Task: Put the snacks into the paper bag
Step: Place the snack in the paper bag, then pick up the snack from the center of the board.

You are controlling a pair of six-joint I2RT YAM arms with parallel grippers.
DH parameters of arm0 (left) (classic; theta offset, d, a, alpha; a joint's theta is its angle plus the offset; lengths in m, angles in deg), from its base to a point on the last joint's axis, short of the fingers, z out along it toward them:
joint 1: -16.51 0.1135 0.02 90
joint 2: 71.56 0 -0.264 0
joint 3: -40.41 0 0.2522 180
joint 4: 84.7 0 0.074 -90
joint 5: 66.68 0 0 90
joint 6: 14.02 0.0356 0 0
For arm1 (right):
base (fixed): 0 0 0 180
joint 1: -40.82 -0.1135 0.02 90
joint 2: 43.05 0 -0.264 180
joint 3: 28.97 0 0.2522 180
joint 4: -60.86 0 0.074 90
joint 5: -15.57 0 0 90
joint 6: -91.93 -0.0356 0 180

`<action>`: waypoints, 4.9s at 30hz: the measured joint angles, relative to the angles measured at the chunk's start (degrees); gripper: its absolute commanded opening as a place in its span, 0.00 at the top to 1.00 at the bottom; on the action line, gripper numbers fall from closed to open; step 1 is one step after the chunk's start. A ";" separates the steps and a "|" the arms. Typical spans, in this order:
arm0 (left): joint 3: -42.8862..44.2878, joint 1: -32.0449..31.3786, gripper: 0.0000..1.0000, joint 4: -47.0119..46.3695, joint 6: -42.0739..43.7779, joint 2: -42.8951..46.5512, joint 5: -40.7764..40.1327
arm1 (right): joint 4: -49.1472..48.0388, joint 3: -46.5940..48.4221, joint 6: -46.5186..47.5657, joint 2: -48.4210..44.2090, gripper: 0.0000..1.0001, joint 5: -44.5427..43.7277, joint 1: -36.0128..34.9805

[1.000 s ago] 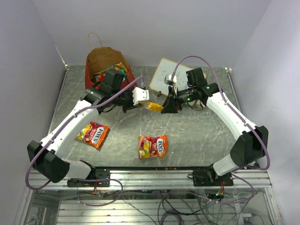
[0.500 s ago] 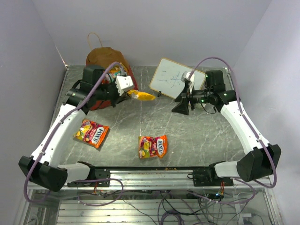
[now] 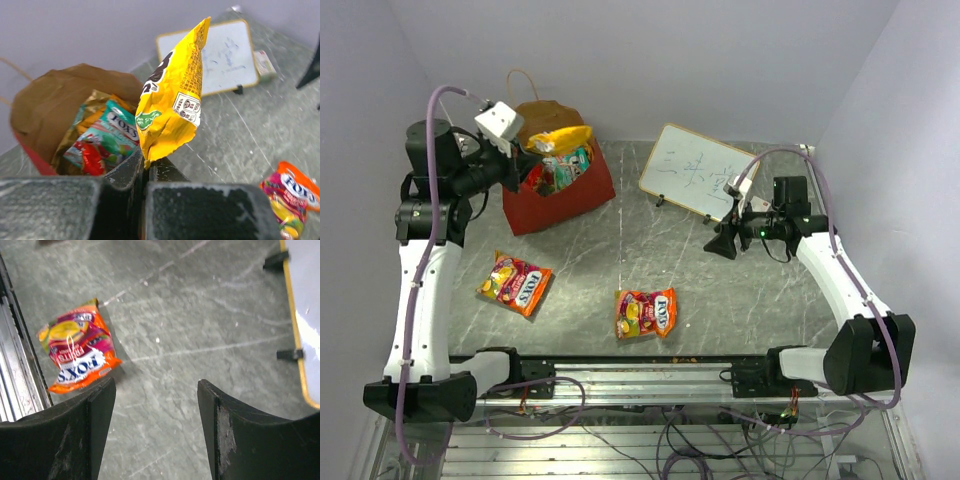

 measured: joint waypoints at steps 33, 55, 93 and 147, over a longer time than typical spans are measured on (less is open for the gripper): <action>10.08 1.81 0.93 3.69 7.08 -21.49 -15.63 | -4.13 -9.55 0.66 -3.17 0.32 -1.62 5.46; 10.97 -3.50 0.93 3.39 8.24 -27.52 -18.84 | -4.13 -9.86 0.66 -3.39 0.32 -1.14 6.62; 14.80 -7.30 0.29 4.20 9.40 -28.94 -33.92 | -4.66 -10.36 0.63 -3.39 0.32 -1.16 7.54; -21.73 10.71 0.01 -2.14 3.06 6.73 -27.56 | -2.16 -0.31 -0.85 27.15 0.31 -13.22 -26.95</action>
